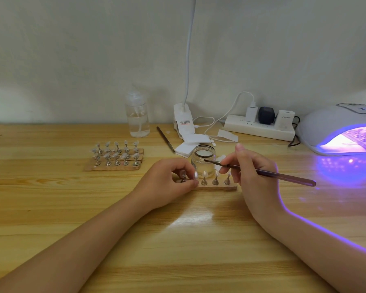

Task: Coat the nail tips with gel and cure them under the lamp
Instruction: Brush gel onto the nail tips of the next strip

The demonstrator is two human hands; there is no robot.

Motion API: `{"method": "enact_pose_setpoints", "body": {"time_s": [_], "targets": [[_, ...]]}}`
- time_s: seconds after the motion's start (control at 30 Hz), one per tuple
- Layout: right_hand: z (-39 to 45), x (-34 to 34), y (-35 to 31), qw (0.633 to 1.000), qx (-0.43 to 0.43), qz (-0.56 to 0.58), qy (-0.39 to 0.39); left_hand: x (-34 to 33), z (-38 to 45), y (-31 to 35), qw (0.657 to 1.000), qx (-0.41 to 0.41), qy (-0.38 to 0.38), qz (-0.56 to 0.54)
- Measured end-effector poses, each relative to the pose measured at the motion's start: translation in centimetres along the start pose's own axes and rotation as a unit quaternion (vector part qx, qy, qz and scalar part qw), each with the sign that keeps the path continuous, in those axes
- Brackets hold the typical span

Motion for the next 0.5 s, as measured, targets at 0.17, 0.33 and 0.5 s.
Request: {"method": "enact_pose_setpoints", "body": {"time_s": [0.17, 0.33, 0.5], "targets": [[0.0, 0.1, 0.0, 1.0, 0.0, 0.005, 0.003, -0.1, -0.4, 0.5, 0.995, -0.062, 0.055, 0.06], [0.1, 0.2, -0.1, 1.0, -0.015, 0.023, 0.014, 0.3, -0.6, 0.6, 0.987, -0.059, 0.146, -0.039], [0.2, 0.4, -0.2, 0.999, -0.023, 0.026, 0.025, 0.9, -0.8, 0.6, 0.979, -0.045, 0.173, -0.097]]}}
Point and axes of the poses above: each hand's wrist, its own z-axis towards the middle knuckle, its own x-axis out of the back of the hand, y = z × x, the point moved 2 cm from there along z, towards the middle knuckle, and after that the axes turned 14 degrees about -y, right-handed, at the moved point
